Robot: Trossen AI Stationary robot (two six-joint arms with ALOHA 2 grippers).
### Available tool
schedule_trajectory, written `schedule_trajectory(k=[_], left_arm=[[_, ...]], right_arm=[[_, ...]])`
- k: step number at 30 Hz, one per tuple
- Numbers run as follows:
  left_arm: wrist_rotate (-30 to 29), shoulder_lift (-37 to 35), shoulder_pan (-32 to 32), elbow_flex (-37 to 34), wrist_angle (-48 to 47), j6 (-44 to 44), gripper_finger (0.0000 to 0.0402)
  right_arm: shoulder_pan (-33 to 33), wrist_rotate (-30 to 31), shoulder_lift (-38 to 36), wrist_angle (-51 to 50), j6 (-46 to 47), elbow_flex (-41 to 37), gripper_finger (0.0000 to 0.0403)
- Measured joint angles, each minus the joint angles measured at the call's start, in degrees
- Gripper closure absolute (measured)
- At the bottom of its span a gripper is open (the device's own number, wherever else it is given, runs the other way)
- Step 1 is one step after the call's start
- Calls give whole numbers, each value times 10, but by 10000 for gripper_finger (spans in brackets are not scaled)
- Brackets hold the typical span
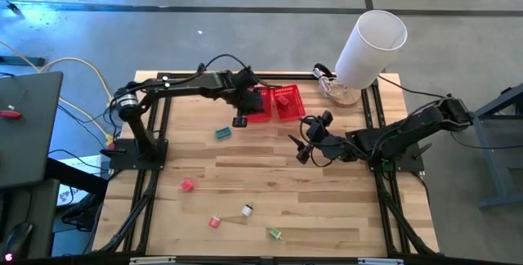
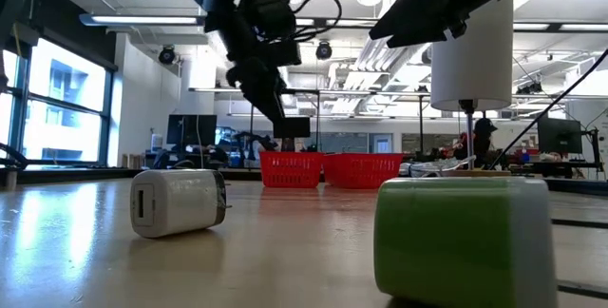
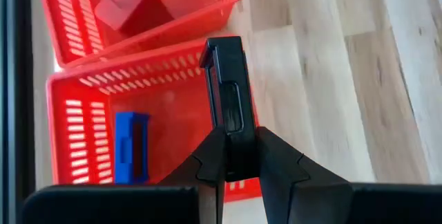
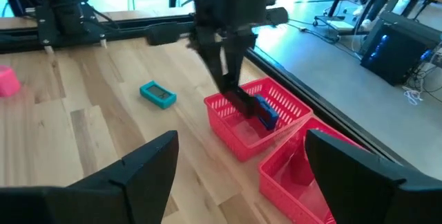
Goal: Pick & Place Office items
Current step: Put the black digital clock into the left red bin
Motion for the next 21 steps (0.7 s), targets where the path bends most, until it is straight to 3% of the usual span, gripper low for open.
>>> schedule_trajectory(k=[6,21], left_arm=[[-2,34,17,65,-65,-9,355],[1,96,39,67,-69,-6,355]], right_arm=[[0,-1,0,0,0,0,99],[-4,-32,0,-22,13,0,99]])
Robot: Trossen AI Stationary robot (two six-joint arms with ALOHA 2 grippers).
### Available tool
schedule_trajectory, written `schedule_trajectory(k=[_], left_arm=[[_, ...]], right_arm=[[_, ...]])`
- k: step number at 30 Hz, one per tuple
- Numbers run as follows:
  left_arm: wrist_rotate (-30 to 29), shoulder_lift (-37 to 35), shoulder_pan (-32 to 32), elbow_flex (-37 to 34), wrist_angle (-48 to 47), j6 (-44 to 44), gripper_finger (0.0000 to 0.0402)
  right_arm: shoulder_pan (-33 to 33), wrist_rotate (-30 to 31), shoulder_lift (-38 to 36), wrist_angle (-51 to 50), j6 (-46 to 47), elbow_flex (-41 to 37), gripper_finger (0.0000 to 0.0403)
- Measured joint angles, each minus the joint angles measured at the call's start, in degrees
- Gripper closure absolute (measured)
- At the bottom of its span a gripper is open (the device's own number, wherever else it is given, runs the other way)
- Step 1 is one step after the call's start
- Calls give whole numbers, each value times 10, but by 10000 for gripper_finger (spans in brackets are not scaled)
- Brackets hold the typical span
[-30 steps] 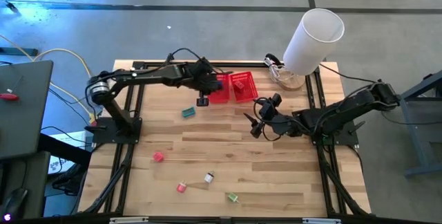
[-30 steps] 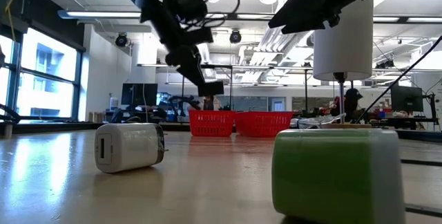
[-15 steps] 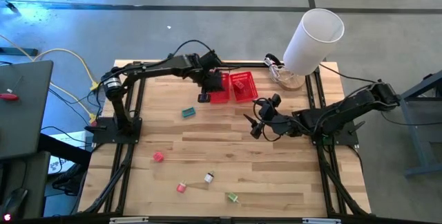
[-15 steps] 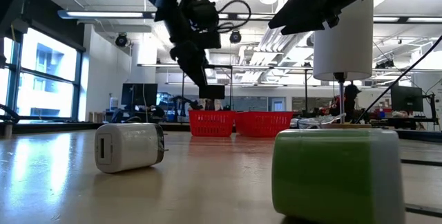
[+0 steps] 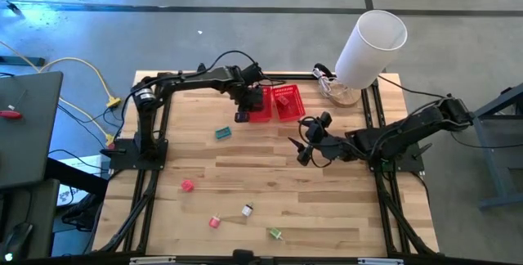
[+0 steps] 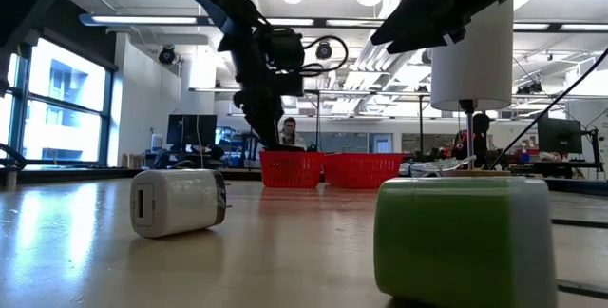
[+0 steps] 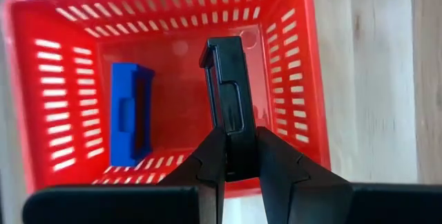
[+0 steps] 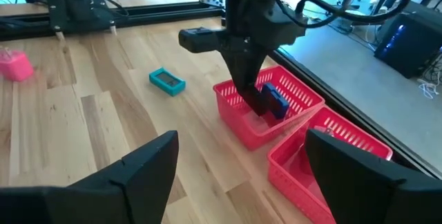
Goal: Pick & Place Office items
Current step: Put the black digital clock into the left red bin
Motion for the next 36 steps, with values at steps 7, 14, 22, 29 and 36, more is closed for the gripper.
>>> schedule_trajectory(k=[7,14,22,29,36], left_arm=[[6,16,9,0,40,-5,355],[6,16,18,0,50,-9,355],[-1,51,19,-1,54,-11,355],[0,58,22,-1,68,-11,355],[-14,58,22,-1,65,-20,303]], right_arm=[[0,-3,2,-1,0,0,99],[0,-3,2,0,2,0,99],[0,-6,2,0,2,0,99],[0,-26,2,1,2,0,99],[0,-27,2,0,-2,-1,99]])
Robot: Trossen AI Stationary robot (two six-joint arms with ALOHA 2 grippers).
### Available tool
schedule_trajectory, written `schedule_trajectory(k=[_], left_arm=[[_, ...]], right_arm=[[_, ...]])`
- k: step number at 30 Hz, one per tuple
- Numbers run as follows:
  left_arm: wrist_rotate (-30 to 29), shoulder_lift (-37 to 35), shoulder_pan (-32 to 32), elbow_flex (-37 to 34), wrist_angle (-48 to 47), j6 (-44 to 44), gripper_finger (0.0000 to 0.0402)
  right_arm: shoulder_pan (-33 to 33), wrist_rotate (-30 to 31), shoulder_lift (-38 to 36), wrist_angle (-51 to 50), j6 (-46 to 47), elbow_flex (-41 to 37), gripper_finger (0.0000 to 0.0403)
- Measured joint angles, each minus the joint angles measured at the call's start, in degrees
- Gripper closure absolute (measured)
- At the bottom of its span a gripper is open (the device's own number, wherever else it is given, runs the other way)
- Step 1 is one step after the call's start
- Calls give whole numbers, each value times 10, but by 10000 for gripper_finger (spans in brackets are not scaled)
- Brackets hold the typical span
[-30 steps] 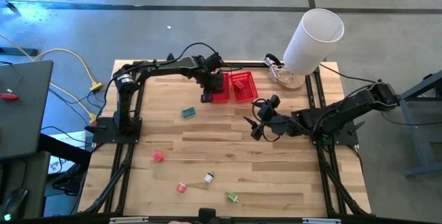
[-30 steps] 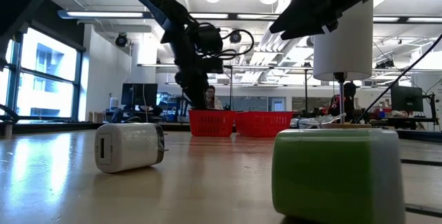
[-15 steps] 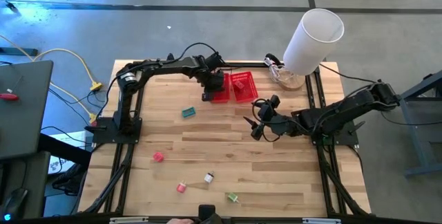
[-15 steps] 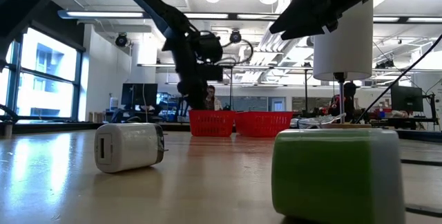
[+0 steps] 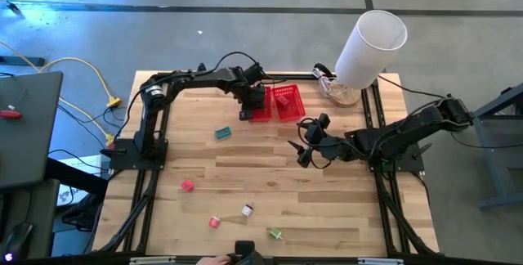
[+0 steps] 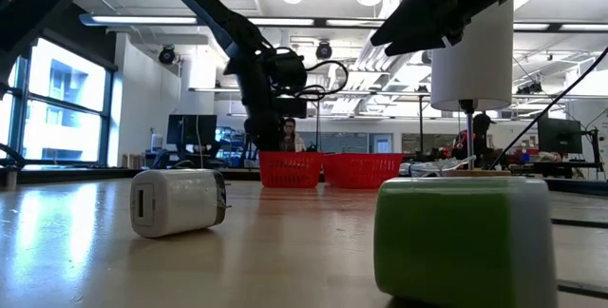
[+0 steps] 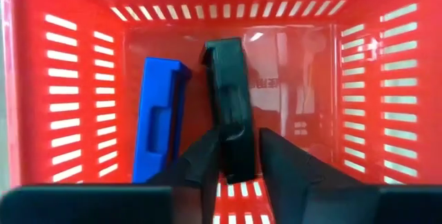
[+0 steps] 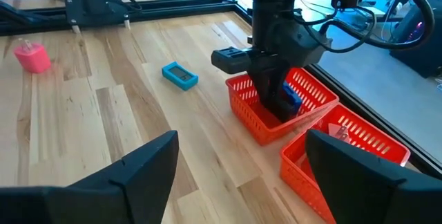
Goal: Pick & Place Office items
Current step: Put the black digital clock into the left red bin, then put the pink charger adapter into the right red bin
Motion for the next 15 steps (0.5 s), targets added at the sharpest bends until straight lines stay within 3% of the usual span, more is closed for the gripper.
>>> schedule_trajectory(k=[15], left_arm=[[-10,-9,-3,0,0,-1,281]], right_arm=[[0,-1,0,0,0,0,99]])
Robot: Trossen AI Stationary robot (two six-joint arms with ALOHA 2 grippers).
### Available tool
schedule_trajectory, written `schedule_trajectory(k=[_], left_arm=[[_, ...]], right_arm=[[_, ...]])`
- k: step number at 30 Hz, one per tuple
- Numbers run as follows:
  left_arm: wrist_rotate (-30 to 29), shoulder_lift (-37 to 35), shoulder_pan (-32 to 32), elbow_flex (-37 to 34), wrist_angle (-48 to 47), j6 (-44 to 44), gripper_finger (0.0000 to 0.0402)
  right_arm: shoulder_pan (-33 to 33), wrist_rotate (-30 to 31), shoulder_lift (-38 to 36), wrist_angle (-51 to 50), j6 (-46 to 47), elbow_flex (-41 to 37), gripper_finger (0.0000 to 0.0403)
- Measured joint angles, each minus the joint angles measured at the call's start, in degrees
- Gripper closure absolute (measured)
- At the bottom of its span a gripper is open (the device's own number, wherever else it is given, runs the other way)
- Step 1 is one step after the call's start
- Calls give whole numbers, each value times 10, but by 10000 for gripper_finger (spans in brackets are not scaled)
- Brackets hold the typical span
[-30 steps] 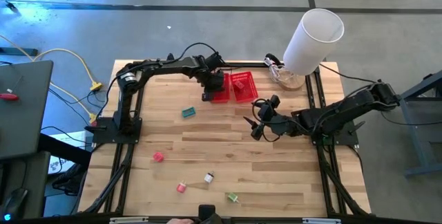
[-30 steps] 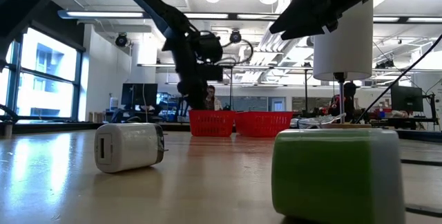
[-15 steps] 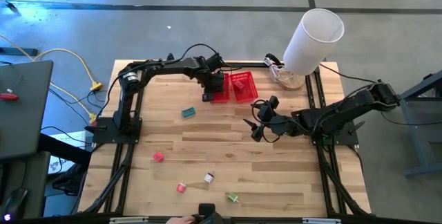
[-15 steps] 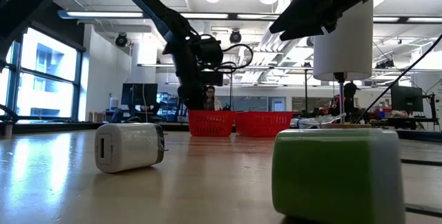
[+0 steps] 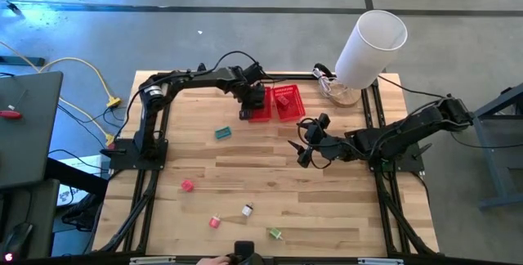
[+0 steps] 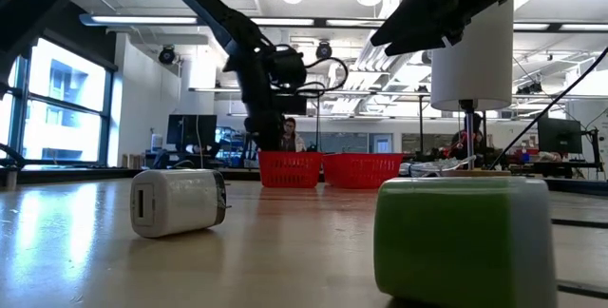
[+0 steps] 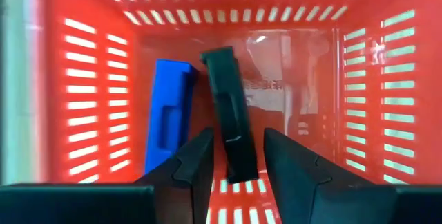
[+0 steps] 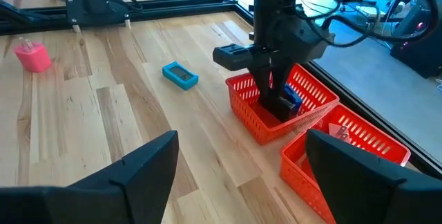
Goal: Pick & Place Office items
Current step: Put the pink charger adapter into the right red bin
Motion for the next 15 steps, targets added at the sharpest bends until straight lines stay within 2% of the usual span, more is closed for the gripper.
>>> schedule_trajectory(k=[10,15], left_arm=[[-42,-40,-24,0,-1,-9,280],[-59,-87,-50,0,-38,-38,280]], right_arm=[[0,-2,0,0,2,0,99],[0,-2,0,0,1,0,99]])
